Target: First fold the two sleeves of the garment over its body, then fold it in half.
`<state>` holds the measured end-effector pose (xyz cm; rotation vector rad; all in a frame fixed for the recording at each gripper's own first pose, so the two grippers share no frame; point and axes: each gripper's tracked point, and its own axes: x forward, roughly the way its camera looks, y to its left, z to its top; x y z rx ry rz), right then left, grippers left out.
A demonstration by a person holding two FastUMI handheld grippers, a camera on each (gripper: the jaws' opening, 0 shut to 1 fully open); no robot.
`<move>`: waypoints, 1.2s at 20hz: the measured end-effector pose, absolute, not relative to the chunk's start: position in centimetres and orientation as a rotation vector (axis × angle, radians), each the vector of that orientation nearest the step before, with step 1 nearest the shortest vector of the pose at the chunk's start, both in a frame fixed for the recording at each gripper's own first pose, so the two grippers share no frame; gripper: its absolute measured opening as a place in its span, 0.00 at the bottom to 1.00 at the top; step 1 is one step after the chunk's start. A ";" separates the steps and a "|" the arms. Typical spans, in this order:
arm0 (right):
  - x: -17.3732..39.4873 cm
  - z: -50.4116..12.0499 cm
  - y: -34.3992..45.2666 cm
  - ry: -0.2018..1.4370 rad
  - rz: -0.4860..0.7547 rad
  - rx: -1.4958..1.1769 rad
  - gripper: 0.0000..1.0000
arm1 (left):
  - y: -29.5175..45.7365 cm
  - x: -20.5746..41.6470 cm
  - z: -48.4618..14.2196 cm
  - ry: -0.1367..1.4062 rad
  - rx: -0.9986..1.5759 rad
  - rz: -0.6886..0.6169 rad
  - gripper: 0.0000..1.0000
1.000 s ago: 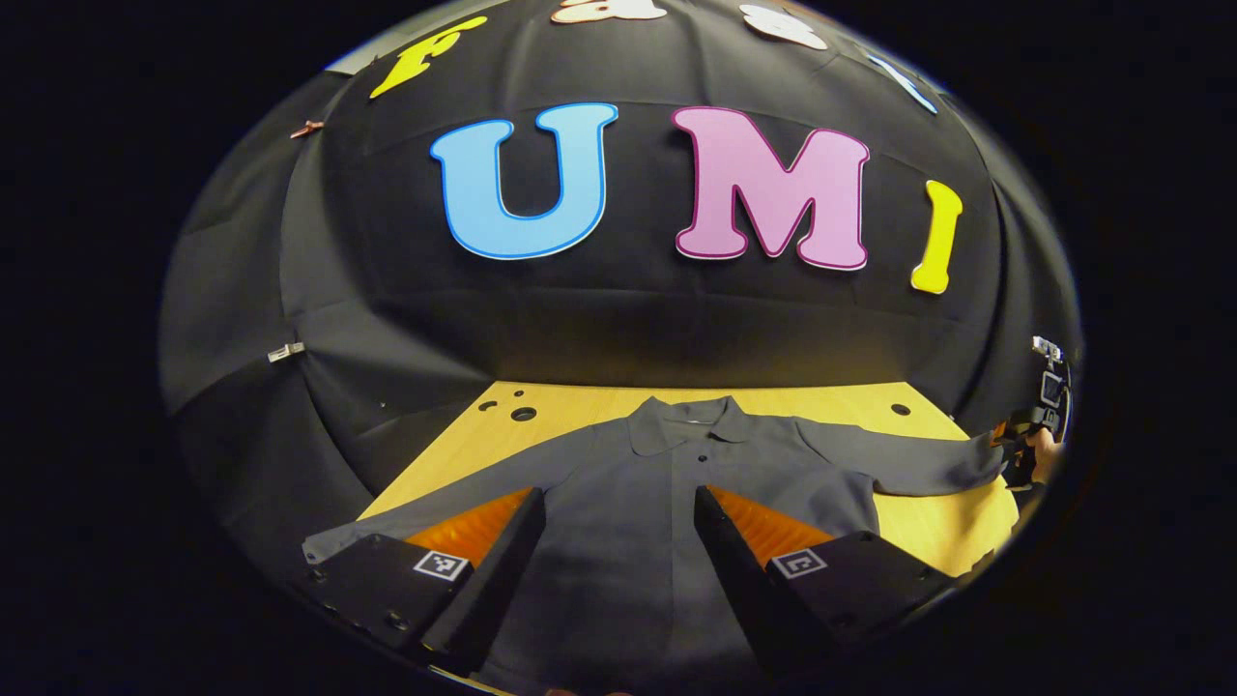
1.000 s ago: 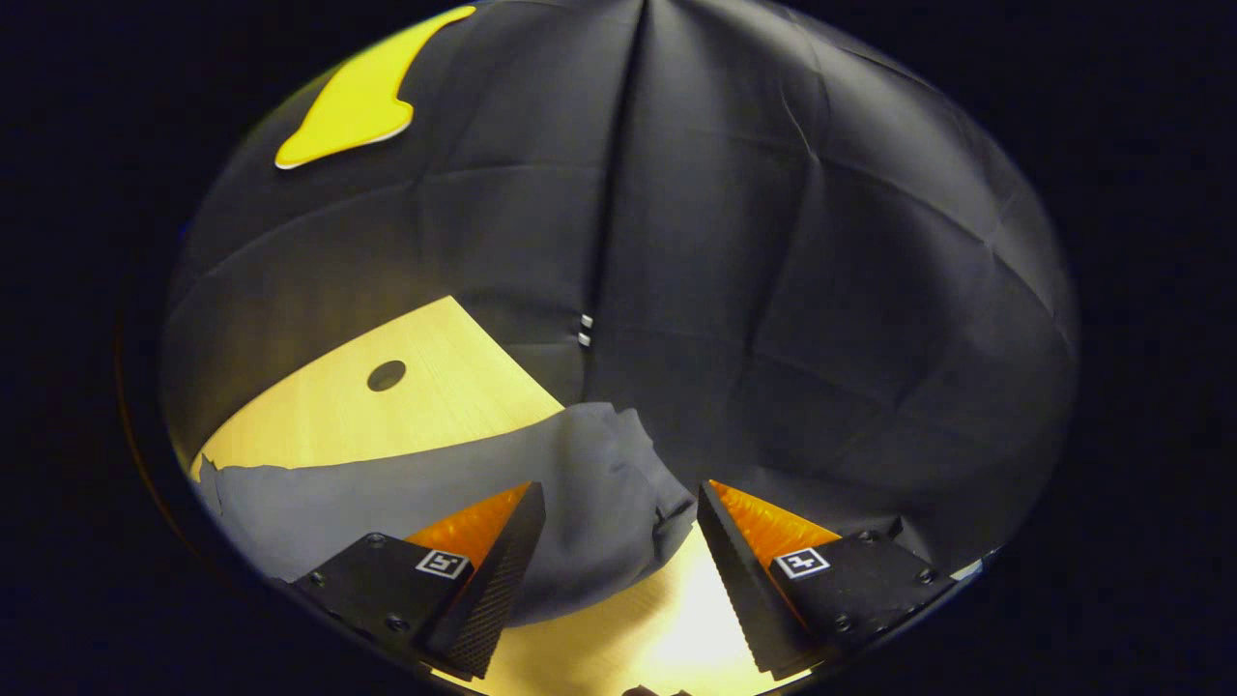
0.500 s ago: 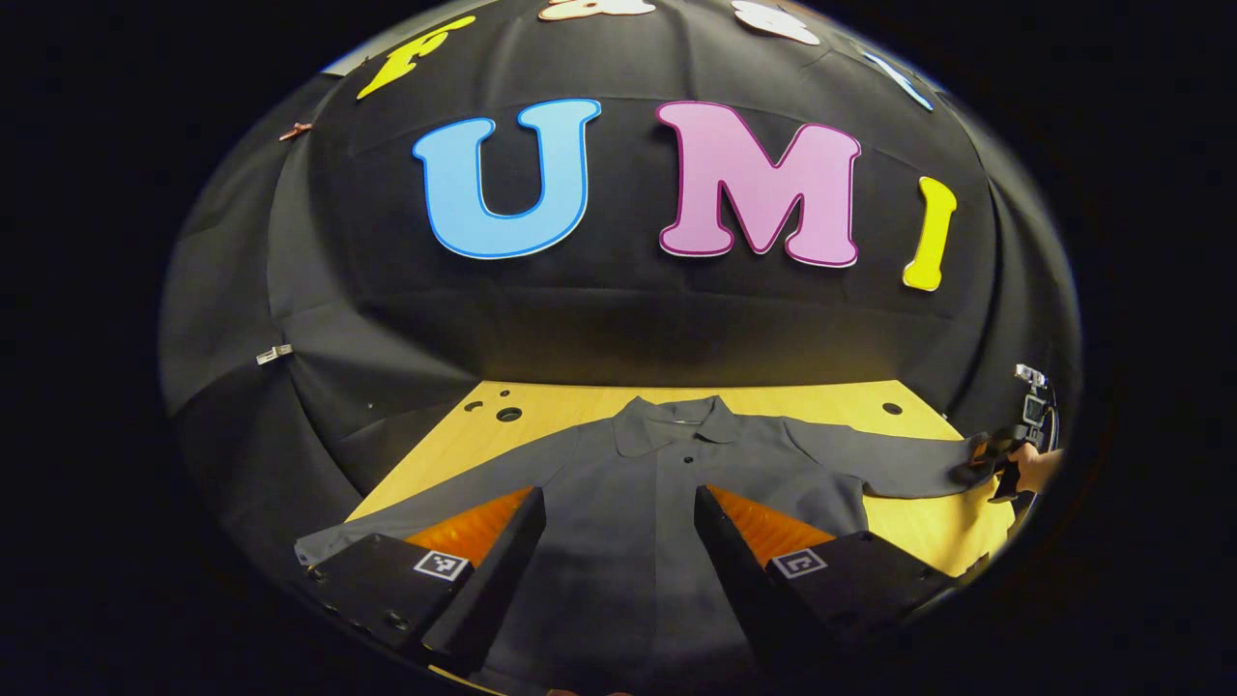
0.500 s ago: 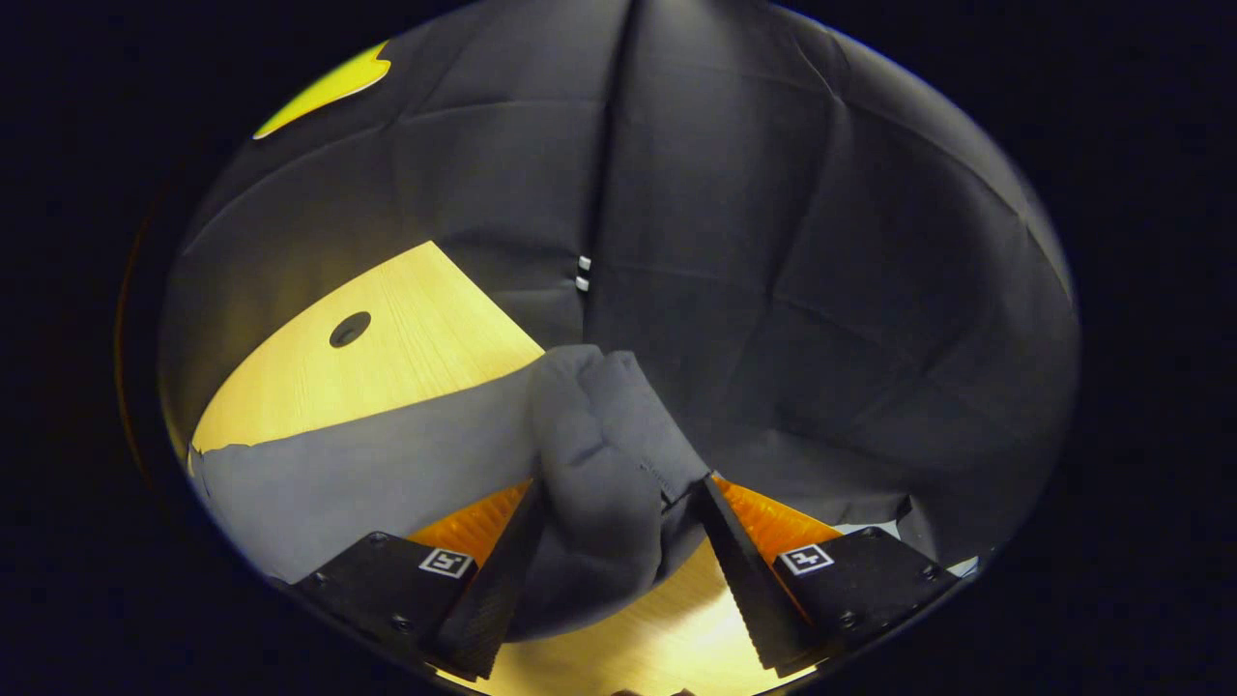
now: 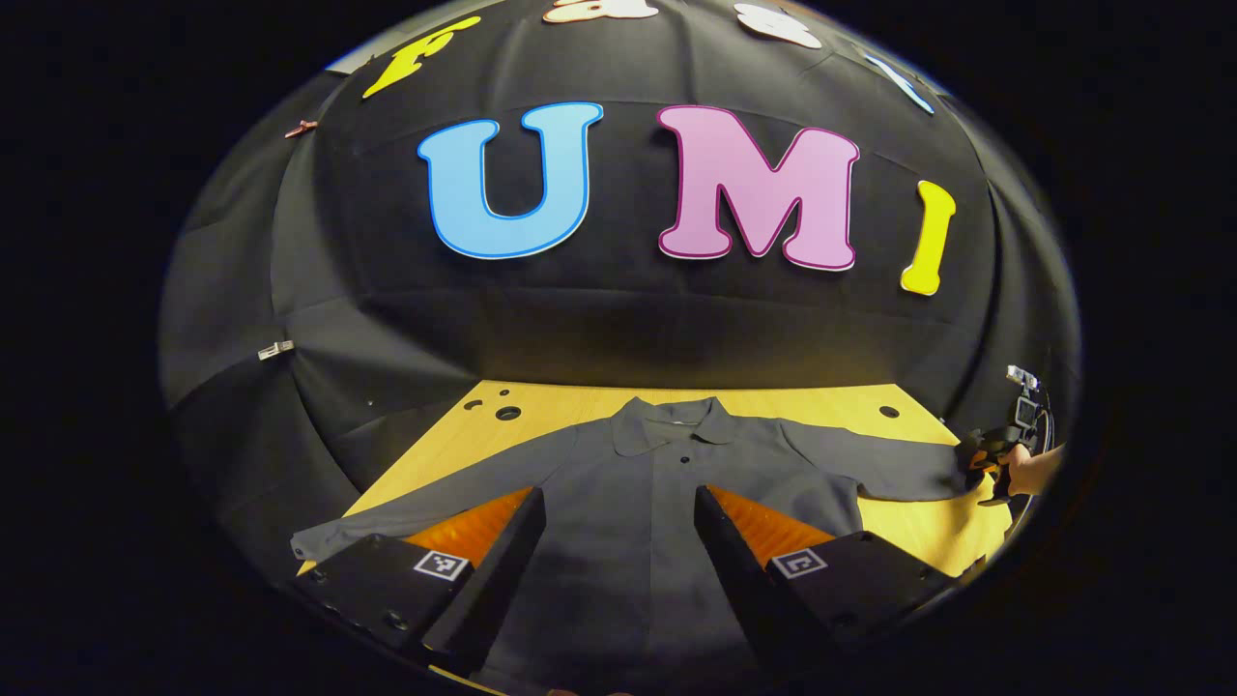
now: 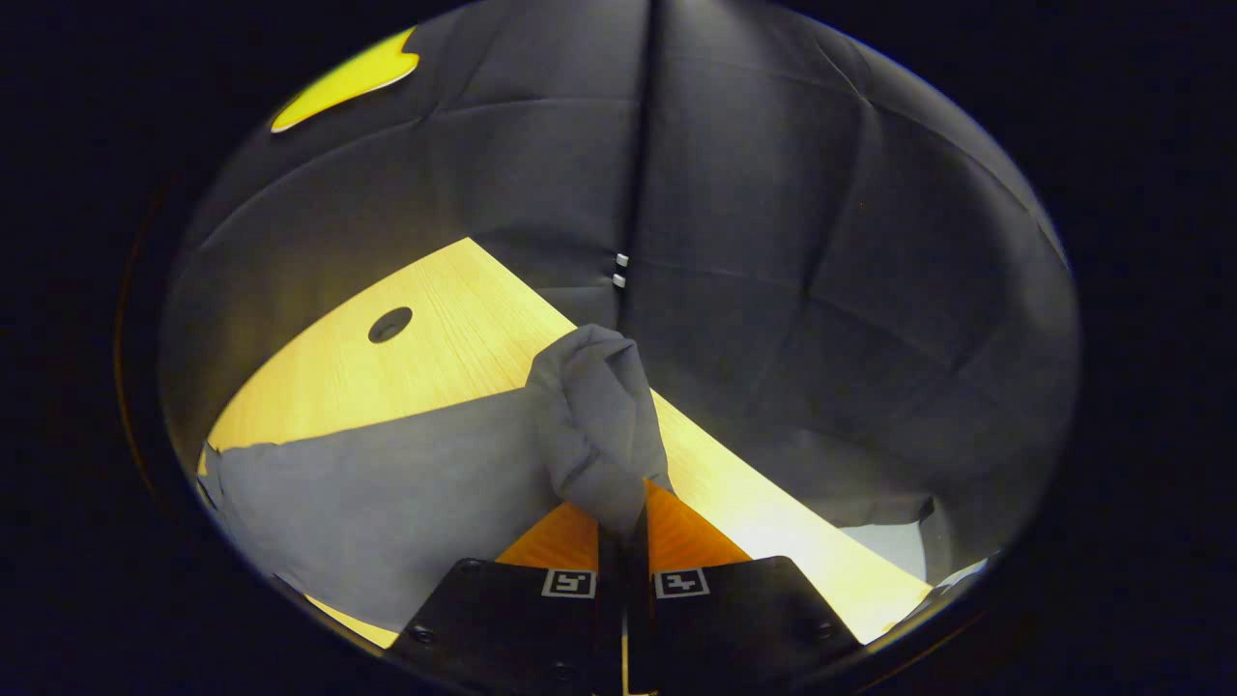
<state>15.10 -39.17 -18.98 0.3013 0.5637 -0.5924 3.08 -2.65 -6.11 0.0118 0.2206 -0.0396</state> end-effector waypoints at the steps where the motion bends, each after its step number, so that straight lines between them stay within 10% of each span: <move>1: 15.2 -18.5 -39.0 0.561 -0.595 0.304 0.07 | -2.3 3.0 -6.3 0.223 0.015 -0.036 0.98; 11: 15.5 -6.5 -30.0 0.401 -0.434 0.059 0.07 | 2.8 2.0 -6.7 0.235 -0.034 0.012 0.98; 24: 20.3 0.2 1.8 0.329 -0.015 0.001 0.07 | 15.2 -2.2 -8.7 0.241 -0.116 0.194 0.98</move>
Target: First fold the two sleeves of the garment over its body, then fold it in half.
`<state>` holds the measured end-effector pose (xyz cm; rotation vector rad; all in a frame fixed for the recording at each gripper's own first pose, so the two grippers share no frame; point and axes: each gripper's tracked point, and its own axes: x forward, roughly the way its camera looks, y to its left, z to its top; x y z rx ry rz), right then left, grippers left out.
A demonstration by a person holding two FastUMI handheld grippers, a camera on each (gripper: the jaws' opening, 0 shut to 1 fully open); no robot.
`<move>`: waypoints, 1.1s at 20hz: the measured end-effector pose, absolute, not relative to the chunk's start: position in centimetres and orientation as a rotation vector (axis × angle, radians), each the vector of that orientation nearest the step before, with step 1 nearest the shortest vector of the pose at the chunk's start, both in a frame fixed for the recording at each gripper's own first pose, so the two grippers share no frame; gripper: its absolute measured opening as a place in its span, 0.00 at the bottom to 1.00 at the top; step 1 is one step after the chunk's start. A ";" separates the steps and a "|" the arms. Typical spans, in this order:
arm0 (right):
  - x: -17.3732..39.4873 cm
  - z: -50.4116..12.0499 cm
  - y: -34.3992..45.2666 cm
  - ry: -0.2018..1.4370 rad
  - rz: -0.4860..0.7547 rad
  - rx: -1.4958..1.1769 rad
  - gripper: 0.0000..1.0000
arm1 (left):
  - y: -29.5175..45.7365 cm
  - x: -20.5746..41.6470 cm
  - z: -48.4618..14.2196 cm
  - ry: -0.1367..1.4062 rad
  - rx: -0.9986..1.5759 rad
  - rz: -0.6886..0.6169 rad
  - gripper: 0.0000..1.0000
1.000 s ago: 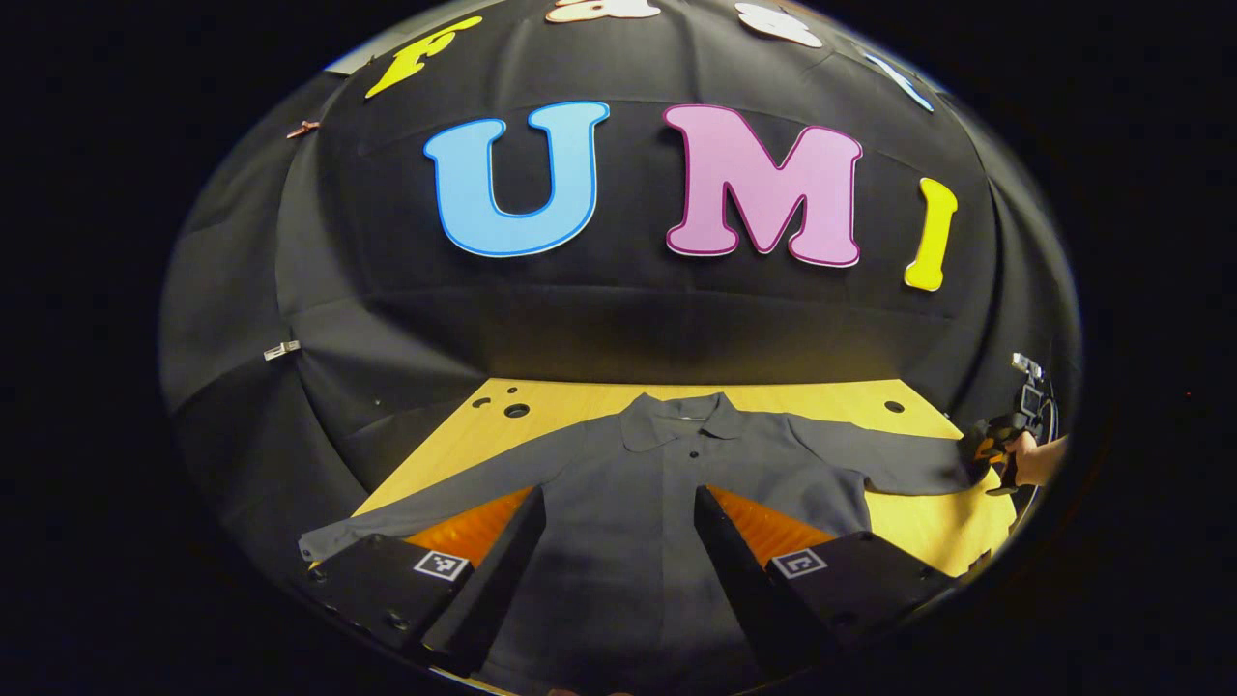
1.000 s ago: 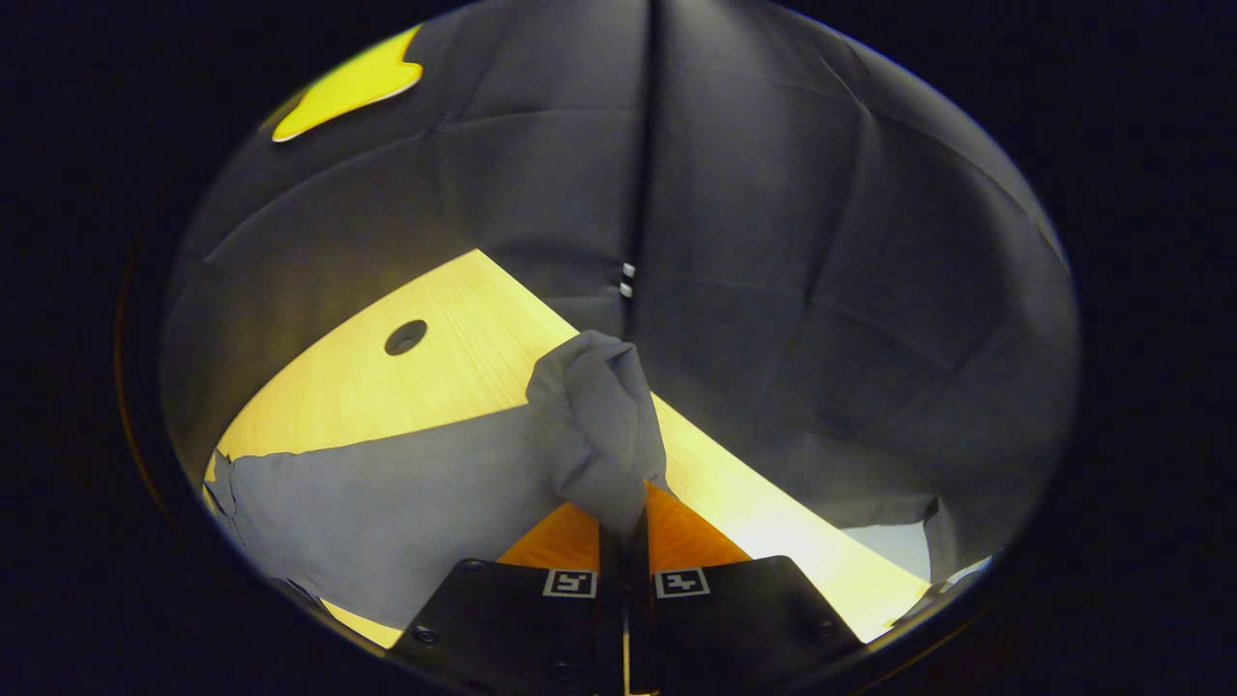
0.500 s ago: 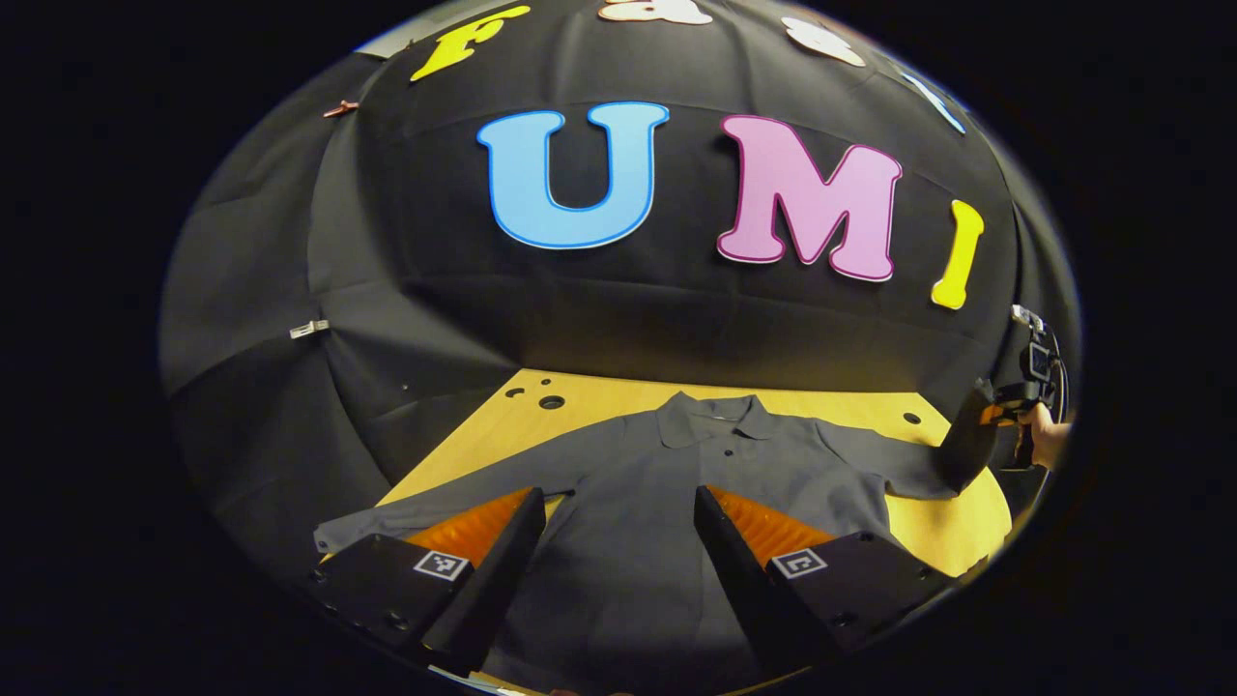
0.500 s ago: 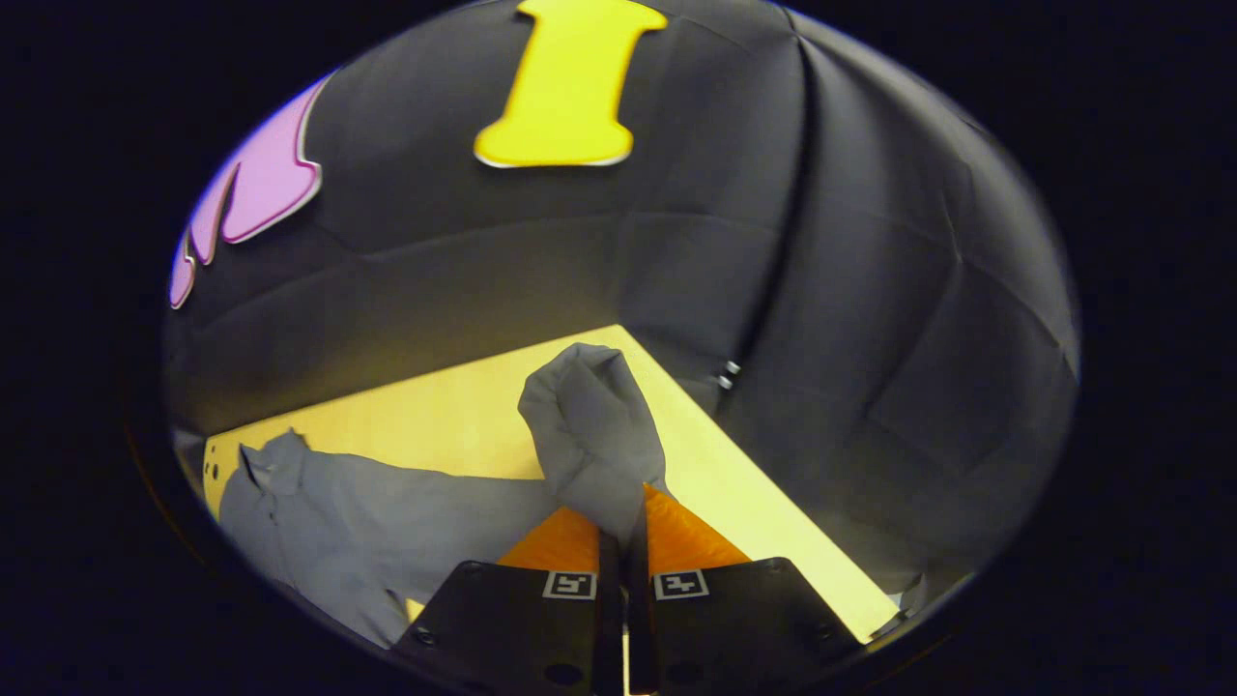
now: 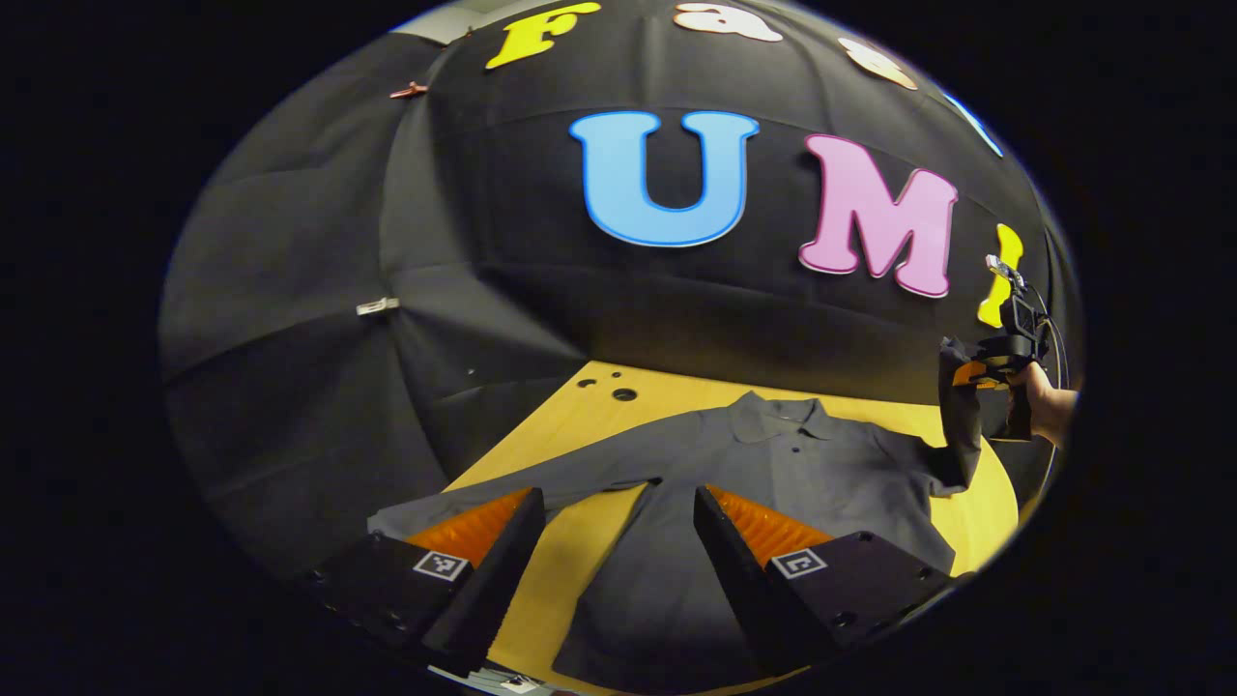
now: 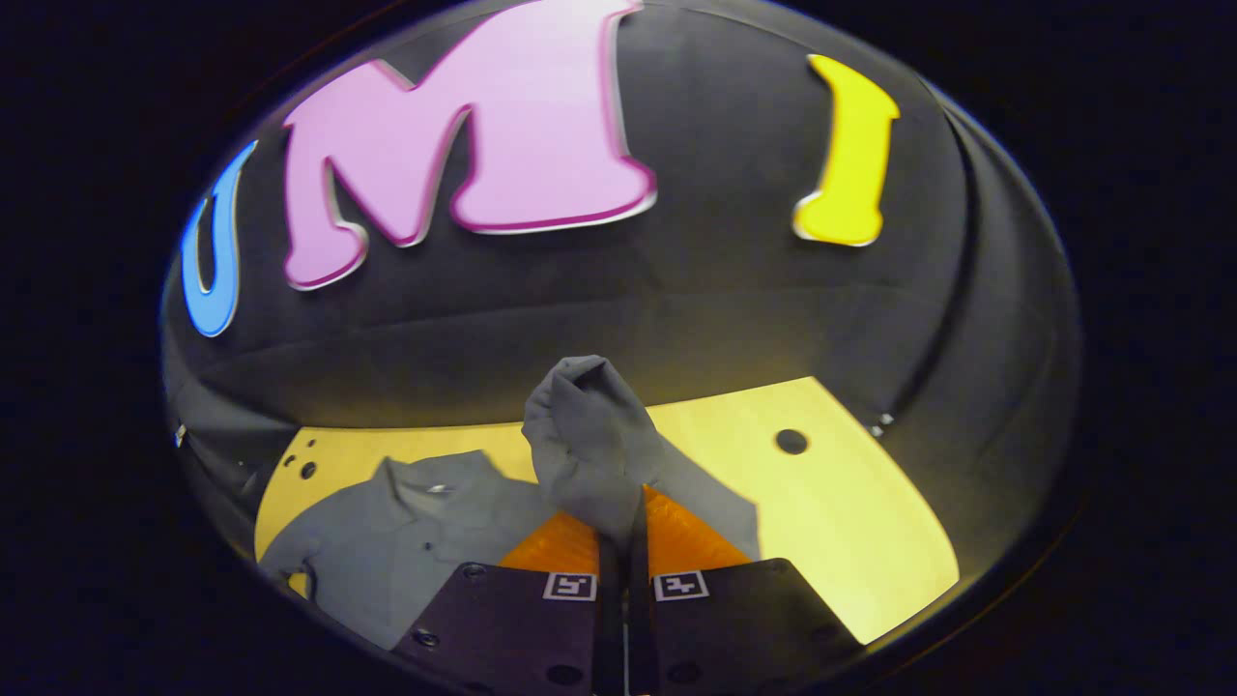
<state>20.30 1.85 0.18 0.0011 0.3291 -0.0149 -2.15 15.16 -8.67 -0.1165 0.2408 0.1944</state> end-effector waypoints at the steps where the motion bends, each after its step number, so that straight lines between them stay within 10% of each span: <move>1: 20.1 -0.2 4.1 0.333 0.020 -0.002 0.07 | 16.2 -2.5 -9.0 0.247 -0.132 0.218 0.98; 16: 16.0 -16.3 37.5 0.484 0.386 -0.125 0.08 | 27.8 -7.3 -12.4 0.260 -0.217 0.428 0.99; 22: 13.9 -20.1 40.9 0.530 0.447 -0.203 0.39 | 32.0 -10.1 -15.5 0.293 -0.232 0.524 0.99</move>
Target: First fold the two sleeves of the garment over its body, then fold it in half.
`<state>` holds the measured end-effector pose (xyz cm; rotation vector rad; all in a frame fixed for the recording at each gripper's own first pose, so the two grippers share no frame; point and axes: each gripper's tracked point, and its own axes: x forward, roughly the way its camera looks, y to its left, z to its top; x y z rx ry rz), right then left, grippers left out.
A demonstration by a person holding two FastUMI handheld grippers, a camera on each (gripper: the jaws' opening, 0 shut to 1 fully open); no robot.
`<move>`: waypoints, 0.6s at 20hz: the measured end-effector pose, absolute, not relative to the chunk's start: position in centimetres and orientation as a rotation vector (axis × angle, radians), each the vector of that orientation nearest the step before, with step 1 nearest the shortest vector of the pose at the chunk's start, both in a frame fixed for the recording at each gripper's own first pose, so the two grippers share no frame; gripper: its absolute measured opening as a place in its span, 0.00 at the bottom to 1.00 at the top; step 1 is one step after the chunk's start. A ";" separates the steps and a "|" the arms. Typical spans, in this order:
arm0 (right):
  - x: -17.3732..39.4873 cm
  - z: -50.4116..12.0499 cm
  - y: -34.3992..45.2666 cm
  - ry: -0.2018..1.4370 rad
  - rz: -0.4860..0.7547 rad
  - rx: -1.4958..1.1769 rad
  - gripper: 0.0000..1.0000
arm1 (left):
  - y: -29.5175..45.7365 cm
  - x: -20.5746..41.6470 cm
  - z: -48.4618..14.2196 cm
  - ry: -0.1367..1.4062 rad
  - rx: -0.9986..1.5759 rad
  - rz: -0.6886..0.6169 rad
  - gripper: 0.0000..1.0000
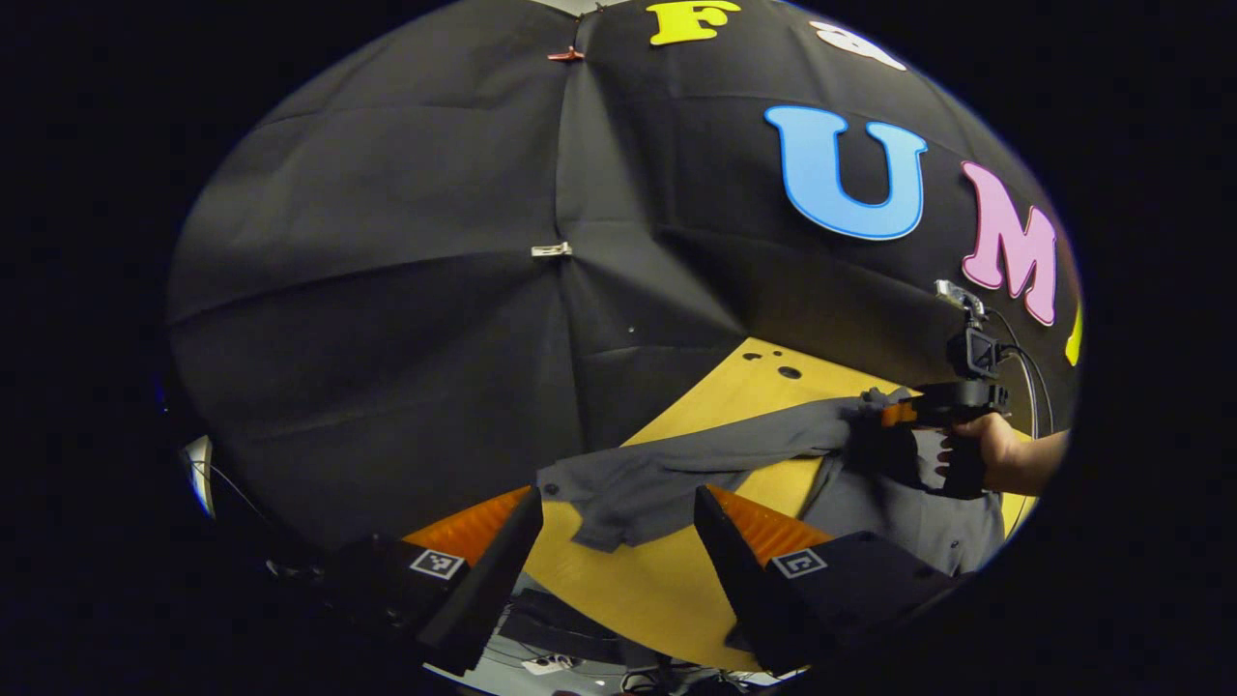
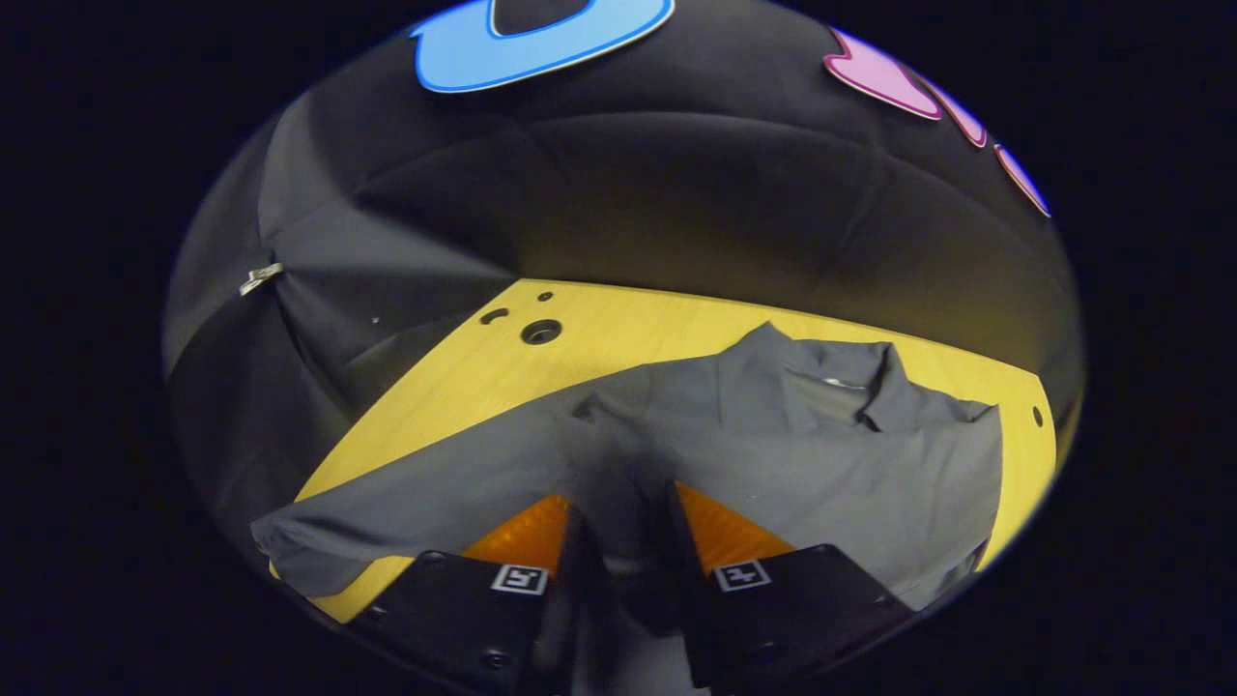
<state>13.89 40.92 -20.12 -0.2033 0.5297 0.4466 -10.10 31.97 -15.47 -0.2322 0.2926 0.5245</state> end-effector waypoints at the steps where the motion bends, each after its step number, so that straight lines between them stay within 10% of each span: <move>1: 12.9 -20.2 41.2 0.540 0.475 -0.205 0.44 | 32.6 -10.2 -16.1 0.299 -0.243 0.534 0.99; 4: 11.0 -19.1 40.8 0.512 0.507 -0.239 0.93 | 34.1 -9.4 -17.4 0.304 -0.287 0.545 0.99; 12: 5.2 -10.0 32.3 0.370 0.450 -0.246 1.00 | 36.6 -0.6 -21.5 0.364 -0.284 0.472 0.96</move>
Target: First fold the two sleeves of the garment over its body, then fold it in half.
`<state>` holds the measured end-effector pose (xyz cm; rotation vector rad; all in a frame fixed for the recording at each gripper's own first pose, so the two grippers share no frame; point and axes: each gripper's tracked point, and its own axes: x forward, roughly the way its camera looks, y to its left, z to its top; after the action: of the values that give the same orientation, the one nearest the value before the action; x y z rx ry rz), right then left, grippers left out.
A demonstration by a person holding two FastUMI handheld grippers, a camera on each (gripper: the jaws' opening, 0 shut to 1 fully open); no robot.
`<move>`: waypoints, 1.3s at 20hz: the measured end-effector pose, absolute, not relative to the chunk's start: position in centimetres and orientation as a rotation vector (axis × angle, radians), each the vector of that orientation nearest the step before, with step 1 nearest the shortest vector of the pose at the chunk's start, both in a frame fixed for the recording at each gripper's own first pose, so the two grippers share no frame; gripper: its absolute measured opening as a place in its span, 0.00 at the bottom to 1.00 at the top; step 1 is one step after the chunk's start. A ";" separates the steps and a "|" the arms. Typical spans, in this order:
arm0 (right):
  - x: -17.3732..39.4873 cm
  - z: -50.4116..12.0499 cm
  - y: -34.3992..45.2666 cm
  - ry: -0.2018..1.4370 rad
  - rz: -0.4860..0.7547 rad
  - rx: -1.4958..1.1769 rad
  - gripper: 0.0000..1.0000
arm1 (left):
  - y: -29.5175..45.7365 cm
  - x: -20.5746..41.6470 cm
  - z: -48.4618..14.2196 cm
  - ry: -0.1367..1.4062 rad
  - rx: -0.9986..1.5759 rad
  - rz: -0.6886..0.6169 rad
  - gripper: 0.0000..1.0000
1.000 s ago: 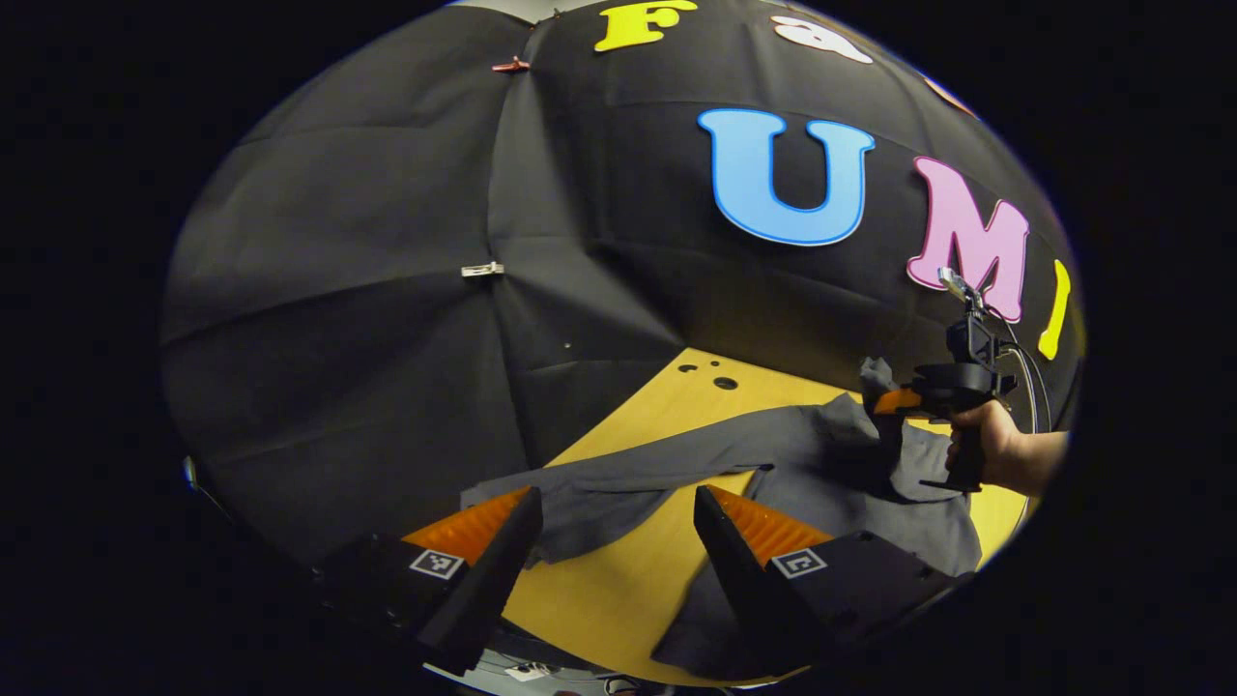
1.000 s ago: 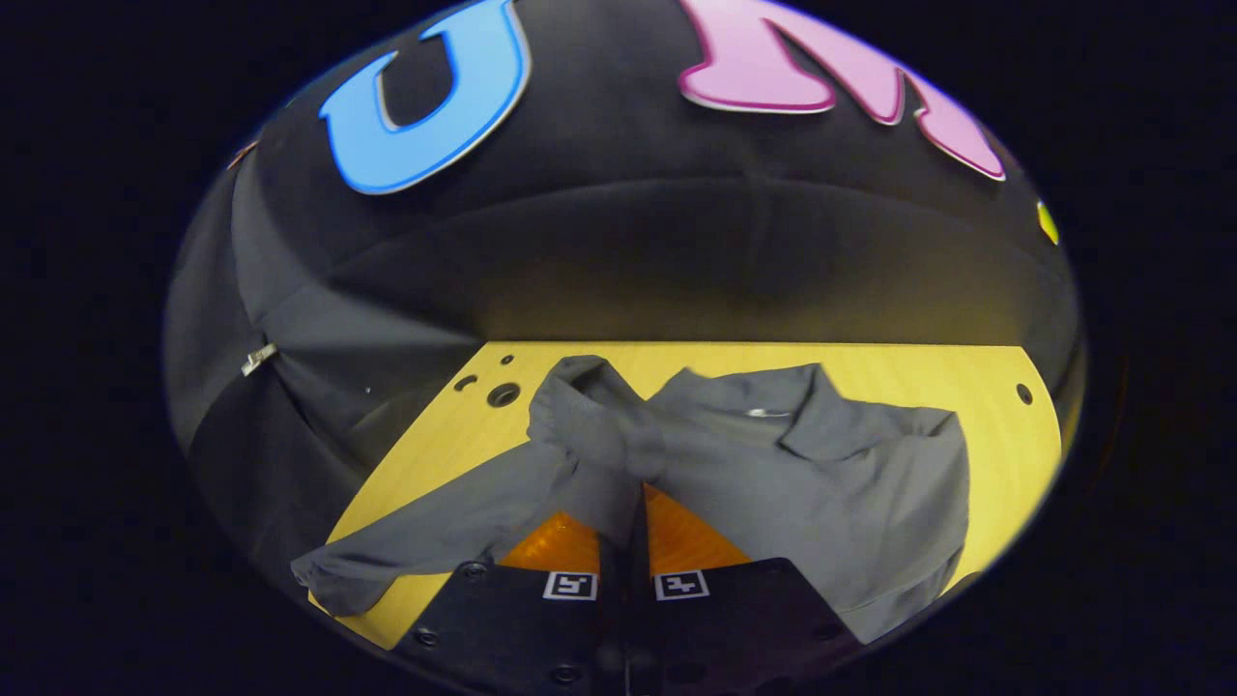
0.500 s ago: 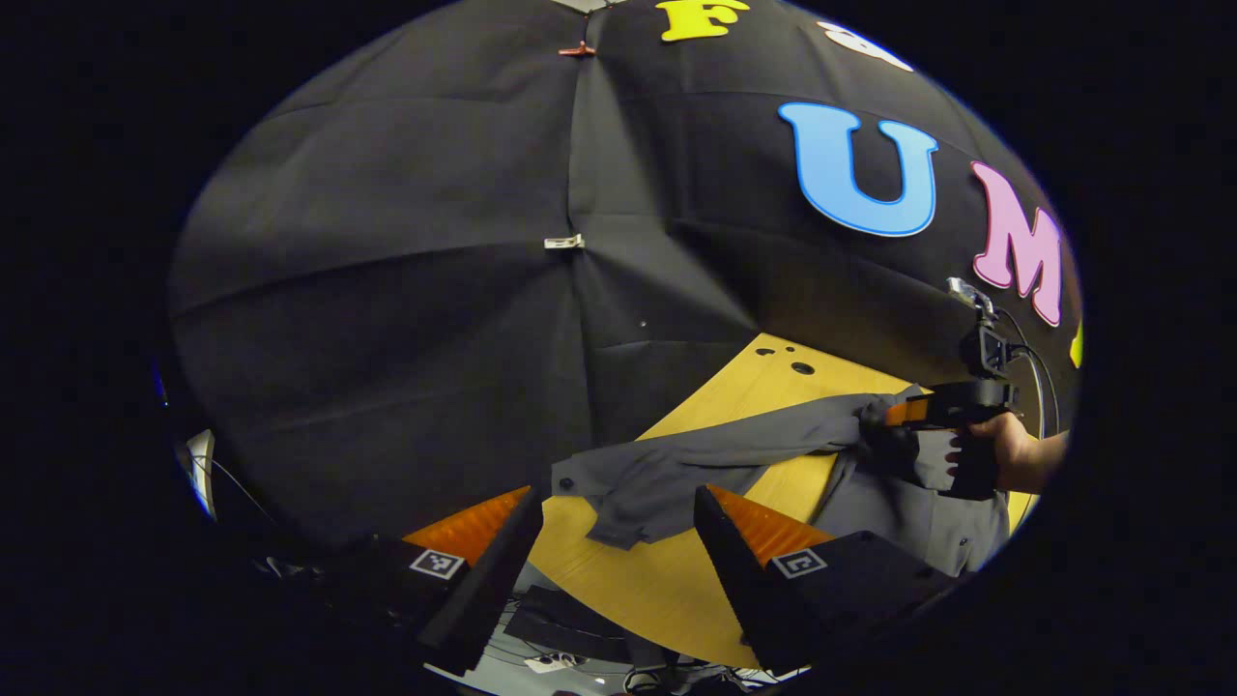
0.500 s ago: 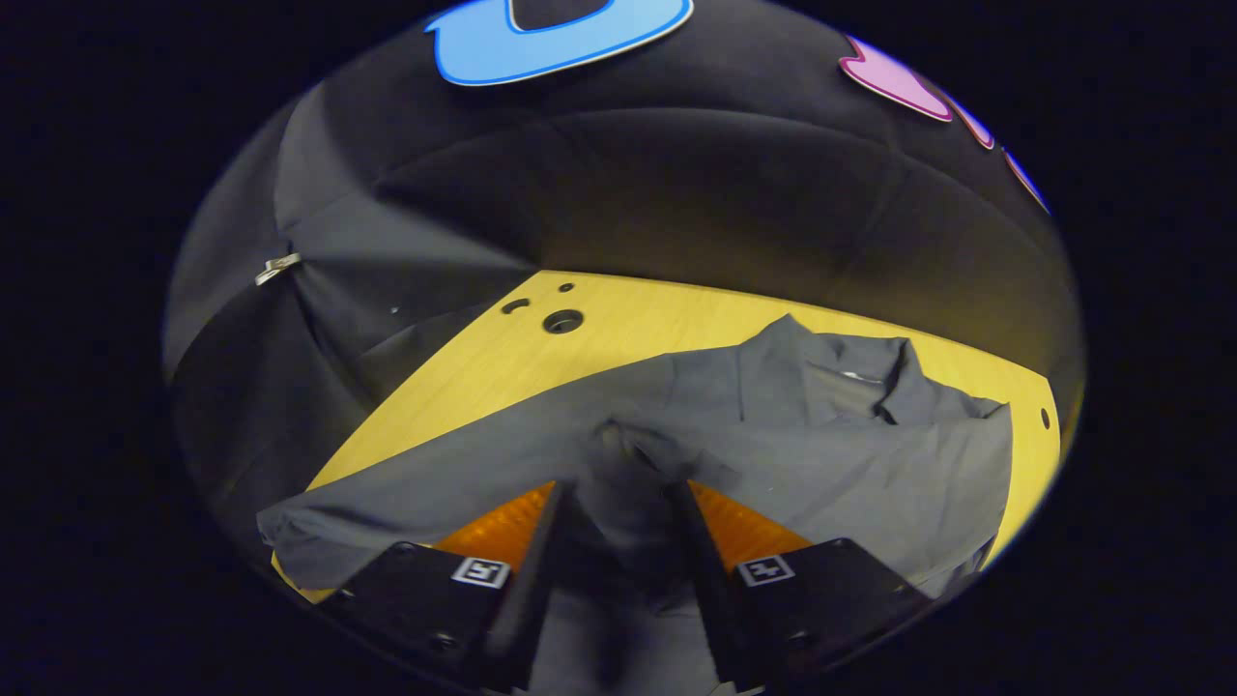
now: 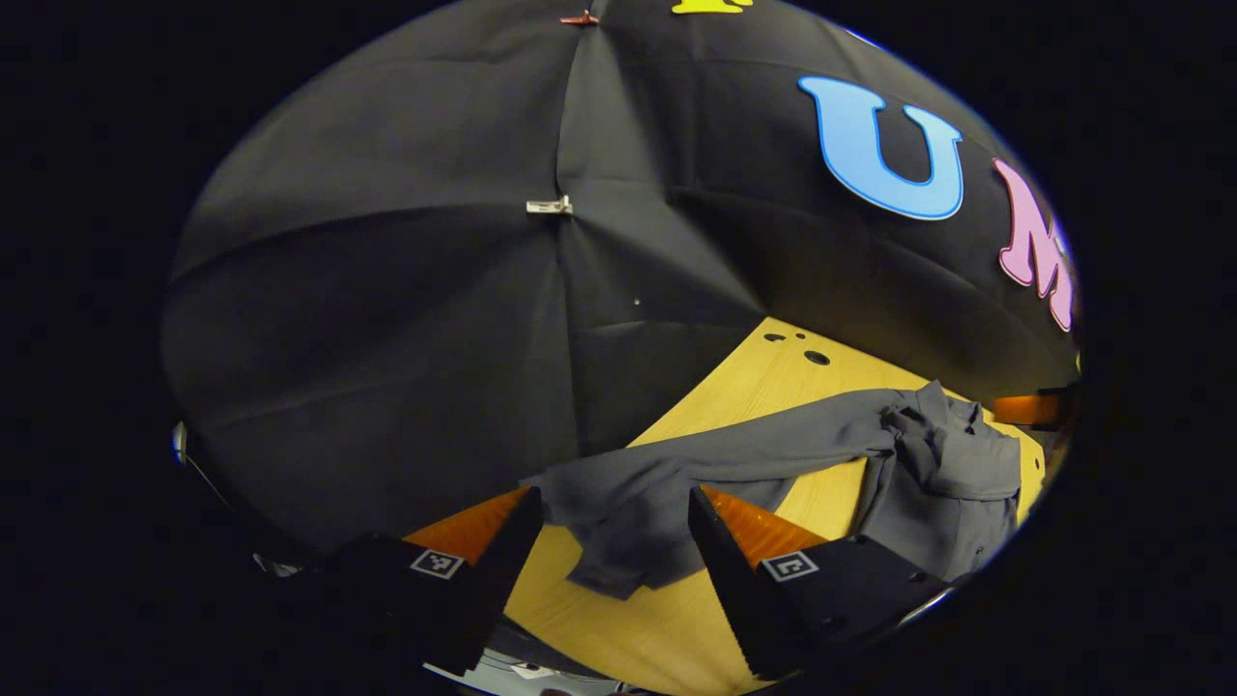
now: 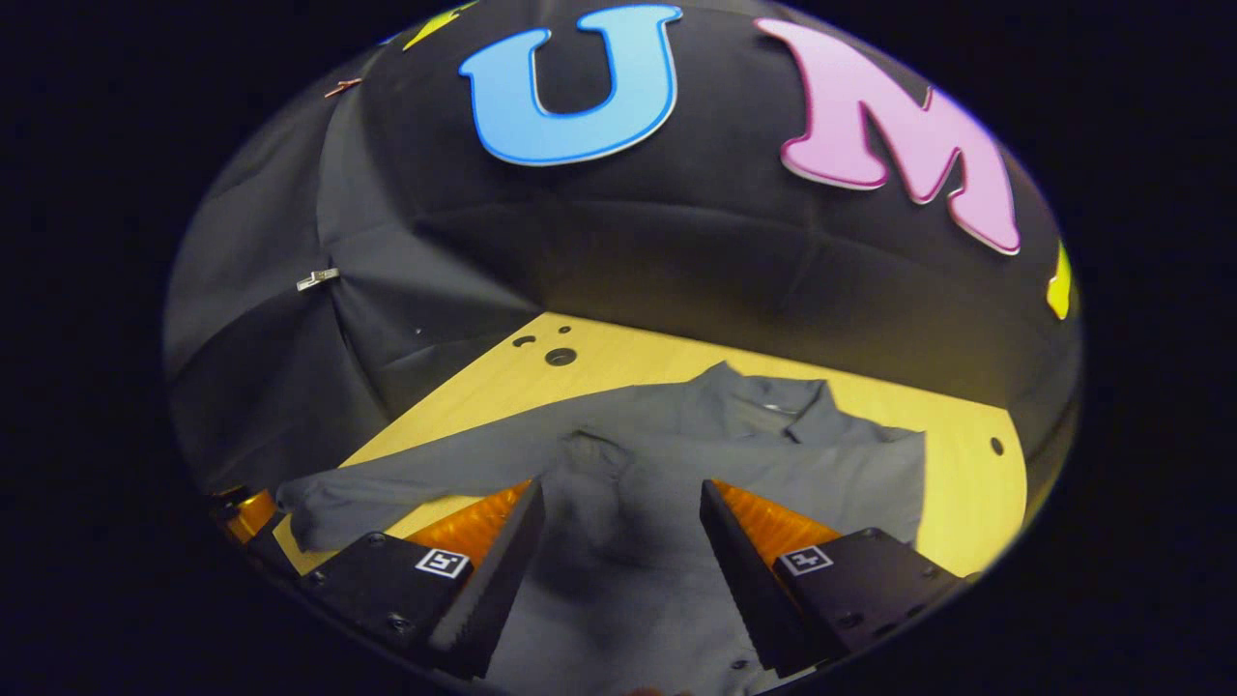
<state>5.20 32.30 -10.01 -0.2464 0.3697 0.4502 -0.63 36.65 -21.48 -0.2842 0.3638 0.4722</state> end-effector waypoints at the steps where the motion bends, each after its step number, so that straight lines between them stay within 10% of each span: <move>1: 4.5 -9.0 30.5 0.355 0.436 -0.252 1.00 | 37.2 0.2 -22.3 0.383 -0.279 0.476 0.92; 13: -4.3 -6.7 13.2 0.357 0.191 -0.210 0.99 | 36.7 4.2 -29.4 0.634 -0.194 0.367 0.97; 17: -5.5 -6.4 10.7 0.350 0.134 -0.166 0.99 | 35.4 4.5 -29.0 0.652 -0.169 0.303 0.73; 21: -6.4 -5.4 8.7 0.333 0.094 -0.158 0.99 | 34.9 5.1 -28.9 0.608 -0.163 0.264 0.14; 26: -6.9 -4.4 6.0 0.306 0.039 -0.154 0.99 | 34.4 4.8 -26.7 0.575 -0.278 0.280 0.05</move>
<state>-6.94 5.99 -4.44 -0.1536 0.3064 0.0395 4.84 34.43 -26.72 -0.2777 0.5746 0.2797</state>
